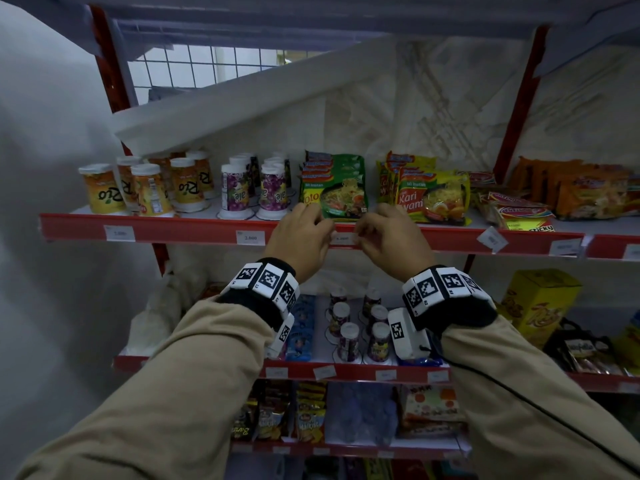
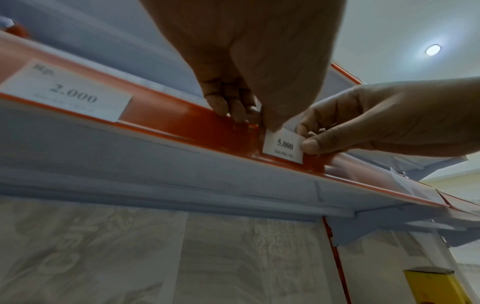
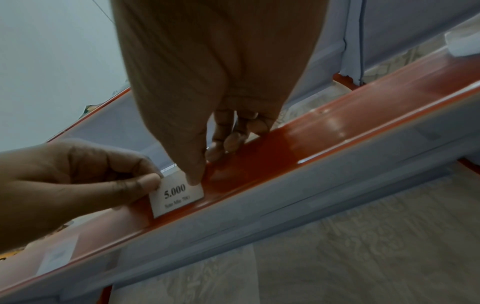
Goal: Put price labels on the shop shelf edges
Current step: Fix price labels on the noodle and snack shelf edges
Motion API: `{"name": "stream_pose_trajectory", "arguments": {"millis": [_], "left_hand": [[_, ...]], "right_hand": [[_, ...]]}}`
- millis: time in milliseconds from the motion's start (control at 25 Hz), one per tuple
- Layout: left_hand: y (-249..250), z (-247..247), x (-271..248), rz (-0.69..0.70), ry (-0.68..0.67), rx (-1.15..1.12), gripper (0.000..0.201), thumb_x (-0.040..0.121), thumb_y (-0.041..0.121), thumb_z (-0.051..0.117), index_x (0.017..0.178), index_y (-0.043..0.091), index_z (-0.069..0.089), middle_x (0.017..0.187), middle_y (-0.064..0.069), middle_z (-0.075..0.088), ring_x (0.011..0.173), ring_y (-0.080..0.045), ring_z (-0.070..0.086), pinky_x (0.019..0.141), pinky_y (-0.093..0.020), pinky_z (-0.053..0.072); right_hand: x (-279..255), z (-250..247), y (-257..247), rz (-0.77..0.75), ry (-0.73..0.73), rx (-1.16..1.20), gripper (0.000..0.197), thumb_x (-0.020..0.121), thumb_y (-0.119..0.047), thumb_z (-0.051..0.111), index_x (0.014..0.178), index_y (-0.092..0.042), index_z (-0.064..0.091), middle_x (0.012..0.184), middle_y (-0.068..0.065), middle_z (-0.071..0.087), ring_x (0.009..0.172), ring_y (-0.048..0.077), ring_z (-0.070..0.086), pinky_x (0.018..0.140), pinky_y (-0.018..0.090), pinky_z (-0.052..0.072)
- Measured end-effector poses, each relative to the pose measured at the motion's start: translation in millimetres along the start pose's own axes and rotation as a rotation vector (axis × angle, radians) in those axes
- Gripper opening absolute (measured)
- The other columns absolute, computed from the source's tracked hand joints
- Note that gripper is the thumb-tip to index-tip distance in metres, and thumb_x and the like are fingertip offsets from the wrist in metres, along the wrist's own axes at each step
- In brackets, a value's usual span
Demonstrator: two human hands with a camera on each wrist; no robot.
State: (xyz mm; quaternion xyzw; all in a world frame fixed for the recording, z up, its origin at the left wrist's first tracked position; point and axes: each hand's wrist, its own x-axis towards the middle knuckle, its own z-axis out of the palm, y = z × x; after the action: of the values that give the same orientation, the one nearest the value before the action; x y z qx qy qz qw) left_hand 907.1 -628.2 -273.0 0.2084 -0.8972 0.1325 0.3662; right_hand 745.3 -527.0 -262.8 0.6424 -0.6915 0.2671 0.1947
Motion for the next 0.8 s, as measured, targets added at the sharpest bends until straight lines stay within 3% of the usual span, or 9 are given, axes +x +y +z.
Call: {"name": "stream_pose_trajectory", "arguments": {"millis": [200,560,800], "left_hand": [[-1.0,1.9,-2.8,-0.043,0.007,-0.071,0.02,0.095,0.022,0.052,0.092,0.004,0.061,0.092,-0.014,0.055,0.084,-0.03,0.047,0.069,-0.037,0.038],[-0.9,1.3,-1.8,-0.044,-0.018,-0.034,0.027,0.096,0.024,0.051,0.091,0.0,0.062,0.09,-0.017,0.055,0.084,-0.032,0.047,0.067,-0.041,0.041],[-0.9,-0.9,-1.7,-0.066,-0.062,-0.039,0.023,0.097,0.026,0.048,0.099,0.006,0.059,0.099,-0.012,0.056,0.091,-0.029,0.046,0.077,-0.039,0.041]], "right_hand": [[0.7,0.6,-0.5,0.005,-0.005,-0.009,0.012,0.085,-0.024,0.067,0.094,-0.018,0.066,0.094,0.005,0.055,0.095,0.026,0.046,0.078,0.037,0.041],[0.2,2.1,-0.2,0.008,-0.007,-0.013,0.011,0.086,-0.026,0.065,0.094,-0.018,0.067,0.093,0.005,0.054,0.094,0.026,0.045,0.078,0.038,0.041],[-3.0,4.0,1.5,0.004,0.056,0.032,0.016,0.083,-0.024,0.069,0.096,-0.017,0.06,0.092,0.002,0.056,0.09,0.024,0.045,0.074,0.033,0.036]]}}
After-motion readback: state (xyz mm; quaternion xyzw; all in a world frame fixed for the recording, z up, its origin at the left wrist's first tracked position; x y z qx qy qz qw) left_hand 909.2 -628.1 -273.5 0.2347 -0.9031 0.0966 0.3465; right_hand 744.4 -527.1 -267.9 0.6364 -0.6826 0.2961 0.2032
